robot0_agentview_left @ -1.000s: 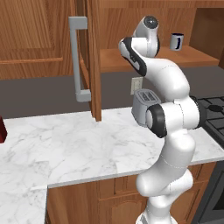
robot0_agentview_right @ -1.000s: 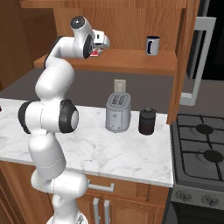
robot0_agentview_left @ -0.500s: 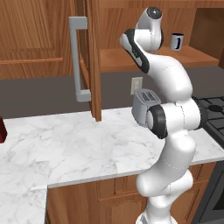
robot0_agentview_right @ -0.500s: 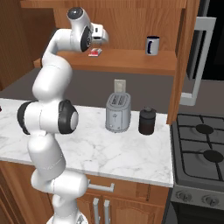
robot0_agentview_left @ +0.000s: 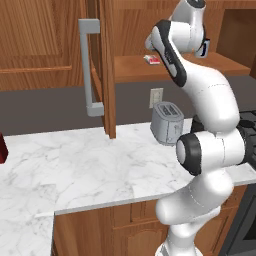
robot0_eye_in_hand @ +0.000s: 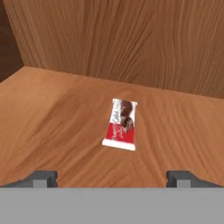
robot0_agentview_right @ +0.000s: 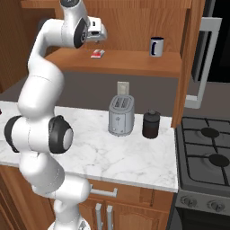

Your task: Pick the bar and yogurt from the counter and place them in the cabinets closest to them.

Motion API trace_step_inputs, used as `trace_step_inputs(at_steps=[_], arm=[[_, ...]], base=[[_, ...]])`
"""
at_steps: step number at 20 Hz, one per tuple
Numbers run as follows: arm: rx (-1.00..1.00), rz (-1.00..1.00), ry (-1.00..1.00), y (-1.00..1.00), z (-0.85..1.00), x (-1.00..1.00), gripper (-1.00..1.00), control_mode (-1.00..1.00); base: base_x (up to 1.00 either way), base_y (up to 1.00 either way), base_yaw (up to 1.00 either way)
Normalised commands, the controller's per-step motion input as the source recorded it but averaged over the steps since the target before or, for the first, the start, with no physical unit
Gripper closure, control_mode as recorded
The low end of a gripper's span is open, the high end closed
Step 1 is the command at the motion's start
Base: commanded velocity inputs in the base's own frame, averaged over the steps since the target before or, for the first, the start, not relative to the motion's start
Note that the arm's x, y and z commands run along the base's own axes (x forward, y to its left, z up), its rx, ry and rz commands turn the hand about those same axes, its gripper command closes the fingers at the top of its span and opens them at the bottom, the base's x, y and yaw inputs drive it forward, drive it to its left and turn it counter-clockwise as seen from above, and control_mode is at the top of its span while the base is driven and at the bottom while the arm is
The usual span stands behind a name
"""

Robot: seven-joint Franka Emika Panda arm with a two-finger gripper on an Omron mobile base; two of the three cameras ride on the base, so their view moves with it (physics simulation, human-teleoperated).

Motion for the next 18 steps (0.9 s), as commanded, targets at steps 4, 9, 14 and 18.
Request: trace_step_inputs(at_steps=[4, 9, 14, 18], arm=[[-0.07, 0.08, 0.00, -0.05, -0.09, -1.00, -1.00, -1.00], [-0.09, 0.06, 0.00, -0.01, -0.10, -1.00, -1.00, -1.00], [-0.08, 0.04, 0.00, -0.02, -0.06, -1.00, -1.00, -1.00], [-0.06, 0.00, 0.00, -0.09, -0.02, -1.00, -1.00, -1.00]], base=[[0.00, 0.00, 0.00], [0.00, 0.00, 0.00], [0.00, 0.00, 0.00], [0.00, 0.00, 0.00]])
